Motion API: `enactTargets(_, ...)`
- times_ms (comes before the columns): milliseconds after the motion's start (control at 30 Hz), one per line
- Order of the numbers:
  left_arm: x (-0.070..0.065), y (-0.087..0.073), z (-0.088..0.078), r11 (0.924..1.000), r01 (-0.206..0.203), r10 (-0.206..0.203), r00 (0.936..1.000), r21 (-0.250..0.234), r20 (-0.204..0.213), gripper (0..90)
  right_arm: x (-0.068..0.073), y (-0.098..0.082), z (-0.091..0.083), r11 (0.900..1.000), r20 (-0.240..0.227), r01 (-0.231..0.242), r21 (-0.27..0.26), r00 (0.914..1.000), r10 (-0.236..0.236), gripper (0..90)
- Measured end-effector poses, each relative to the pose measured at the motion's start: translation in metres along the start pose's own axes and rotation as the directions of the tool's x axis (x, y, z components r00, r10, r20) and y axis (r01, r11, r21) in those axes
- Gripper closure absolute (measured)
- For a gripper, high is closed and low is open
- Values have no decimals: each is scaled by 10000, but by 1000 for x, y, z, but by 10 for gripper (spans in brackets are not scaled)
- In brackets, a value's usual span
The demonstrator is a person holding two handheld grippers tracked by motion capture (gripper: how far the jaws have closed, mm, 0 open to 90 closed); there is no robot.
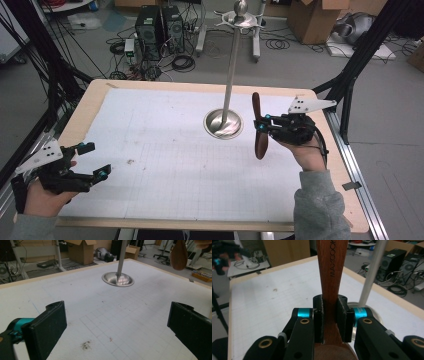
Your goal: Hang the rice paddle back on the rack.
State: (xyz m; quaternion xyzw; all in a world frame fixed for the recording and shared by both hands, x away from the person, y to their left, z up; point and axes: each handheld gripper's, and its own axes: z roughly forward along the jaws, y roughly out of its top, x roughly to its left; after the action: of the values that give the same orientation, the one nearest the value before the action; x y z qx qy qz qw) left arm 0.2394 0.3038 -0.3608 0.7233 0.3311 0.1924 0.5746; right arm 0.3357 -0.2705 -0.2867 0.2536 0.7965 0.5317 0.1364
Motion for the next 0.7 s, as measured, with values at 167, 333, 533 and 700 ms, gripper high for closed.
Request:
enactTargets(167, 1, -2, 1, 9999, 56, -56, 10000, 106, 14, 28, -8, 7, -3, 9997, 105, -59, -240, 9999, 61, 780)
enactTargets(333, 1, -2, 1, 9999, 81, -81, 10000, 86, 9, 28, -15, 13, -2, 9999, 318, -15, -169, 9995, 21, 780)
enactTargets(533, 0, -3, 3, 9999, 67, -67, 10000, 153, 40, 28, -25, 15, -1, 9990, 568, -62, -432, 9983, 86, 779)
enactTargets(700, 1, -5, 3, 9998, 58, -60, 9999, 202, 104, 28, -33, 22, 0, 9985, 603, -93, -533, 9981, 125, 780)
